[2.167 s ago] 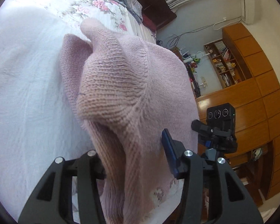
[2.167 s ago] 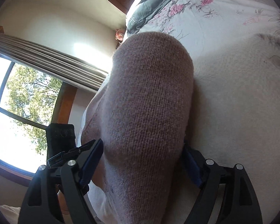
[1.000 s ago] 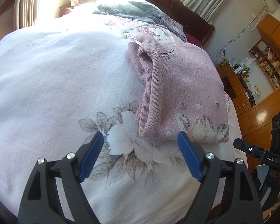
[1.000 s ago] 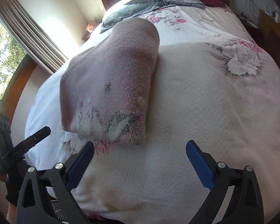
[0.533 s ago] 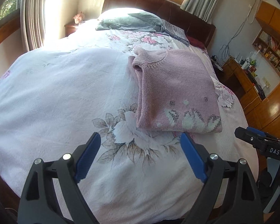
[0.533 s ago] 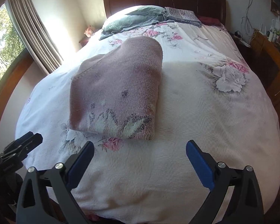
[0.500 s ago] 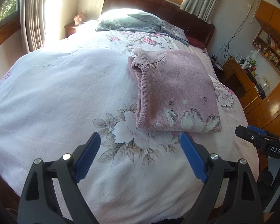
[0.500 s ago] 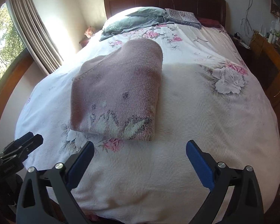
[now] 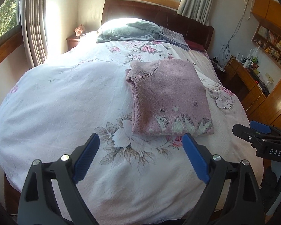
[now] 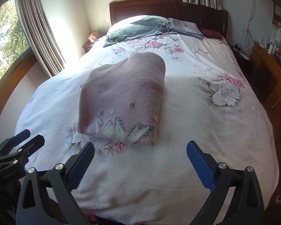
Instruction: Fold small clothes
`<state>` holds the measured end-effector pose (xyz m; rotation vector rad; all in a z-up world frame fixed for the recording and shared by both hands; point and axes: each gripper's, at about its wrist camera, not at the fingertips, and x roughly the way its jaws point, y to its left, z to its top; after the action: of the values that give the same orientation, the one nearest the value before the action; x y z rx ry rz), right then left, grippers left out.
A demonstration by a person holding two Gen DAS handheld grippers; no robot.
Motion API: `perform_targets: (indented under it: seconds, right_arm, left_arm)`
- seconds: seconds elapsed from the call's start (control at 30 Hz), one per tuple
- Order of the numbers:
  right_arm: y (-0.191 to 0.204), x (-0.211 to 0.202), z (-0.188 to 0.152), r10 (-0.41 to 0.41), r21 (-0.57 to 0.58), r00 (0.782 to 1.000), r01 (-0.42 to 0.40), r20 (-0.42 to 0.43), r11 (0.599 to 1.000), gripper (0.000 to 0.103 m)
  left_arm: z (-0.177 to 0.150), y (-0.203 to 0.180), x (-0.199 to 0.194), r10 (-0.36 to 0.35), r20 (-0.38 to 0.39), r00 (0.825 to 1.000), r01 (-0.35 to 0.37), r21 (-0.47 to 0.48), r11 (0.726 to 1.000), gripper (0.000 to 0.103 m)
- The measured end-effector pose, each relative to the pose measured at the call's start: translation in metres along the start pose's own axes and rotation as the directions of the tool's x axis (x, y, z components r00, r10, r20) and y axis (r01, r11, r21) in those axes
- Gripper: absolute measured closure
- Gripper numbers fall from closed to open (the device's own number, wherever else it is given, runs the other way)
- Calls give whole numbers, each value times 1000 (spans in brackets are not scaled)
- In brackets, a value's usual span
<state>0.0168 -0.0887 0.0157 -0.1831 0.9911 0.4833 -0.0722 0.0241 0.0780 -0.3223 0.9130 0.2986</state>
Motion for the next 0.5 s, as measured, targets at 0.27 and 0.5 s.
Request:
perform_targets:
  seconds: [0.27,0.5]
  right_arm:
    - [-3,0,-4,-10,5,1000,10,-12,1000,4]
    - [-4,-2,-4,-2,2,1000,2,-5,1000,4]
  left_arm:
    - [-4,-8,0,17,-7,1000,-17,2,1000,13]
    - [-8,-12,0,32,-18,999,-32,11,999,13]
